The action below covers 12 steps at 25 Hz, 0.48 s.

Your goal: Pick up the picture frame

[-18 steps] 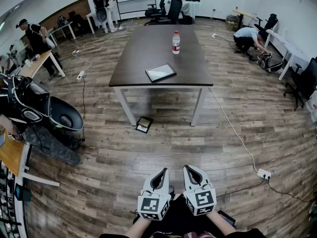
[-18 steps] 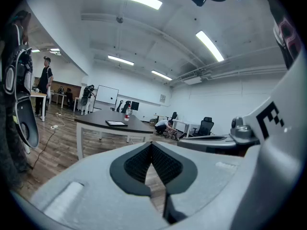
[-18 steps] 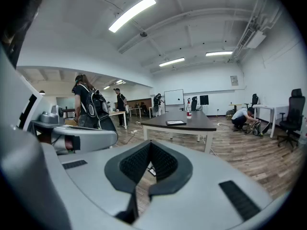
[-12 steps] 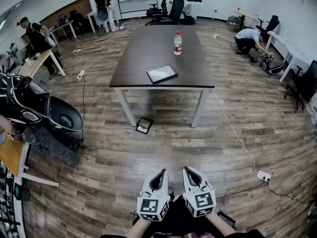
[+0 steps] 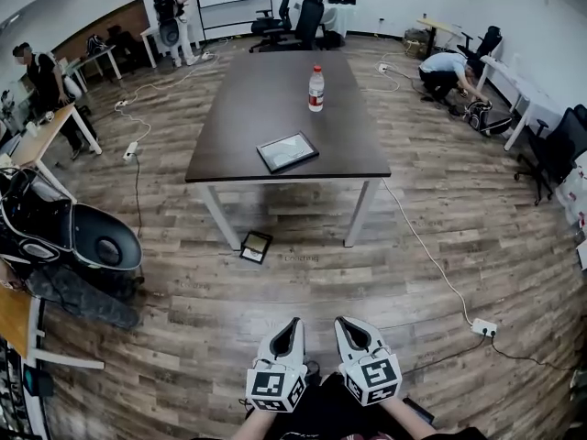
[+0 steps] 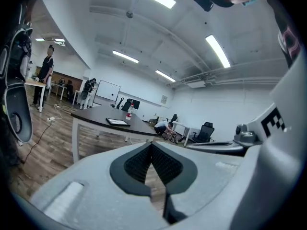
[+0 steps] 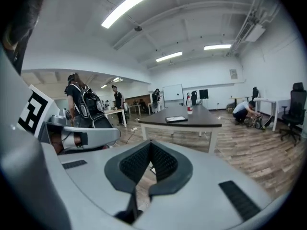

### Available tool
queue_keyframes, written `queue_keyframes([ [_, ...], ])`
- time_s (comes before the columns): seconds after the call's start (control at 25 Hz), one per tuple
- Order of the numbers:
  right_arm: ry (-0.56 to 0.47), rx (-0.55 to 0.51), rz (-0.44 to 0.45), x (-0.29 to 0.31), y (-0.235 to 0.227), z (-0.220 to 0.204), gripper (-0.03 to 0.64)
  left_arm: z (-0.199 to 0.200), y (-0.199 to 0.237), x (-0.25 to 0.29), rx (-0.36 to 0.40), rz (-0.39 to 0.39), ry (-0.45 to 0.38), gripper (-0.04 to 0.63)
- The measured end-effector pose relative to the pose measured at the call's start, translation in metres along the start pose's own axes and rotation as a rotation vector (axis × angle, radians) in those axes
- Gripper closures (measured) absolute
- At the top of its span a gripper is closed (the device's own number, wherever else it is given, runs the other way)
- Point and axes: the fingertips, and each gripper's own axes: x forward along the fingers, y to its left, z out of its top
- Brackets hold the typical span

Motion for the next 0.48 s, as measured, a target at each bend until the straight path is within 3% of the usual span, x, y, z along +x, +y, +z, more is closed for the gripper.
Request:
queue_keyframes([
  [0.16, 0.045, 0.005, -0.005, 0.041, -0.005, 0.005, 0.609, 0.005, 0.033, 0.030, 0.006, 0.001, 0.043, 0.588],
  [0.48, 0.040, -0.003, -0.130, 0.131, -0.014, 0.044, 0.609, 0.038, 0.122, 0.085, -0.001, -0.018, 0.086, 0.588],
])
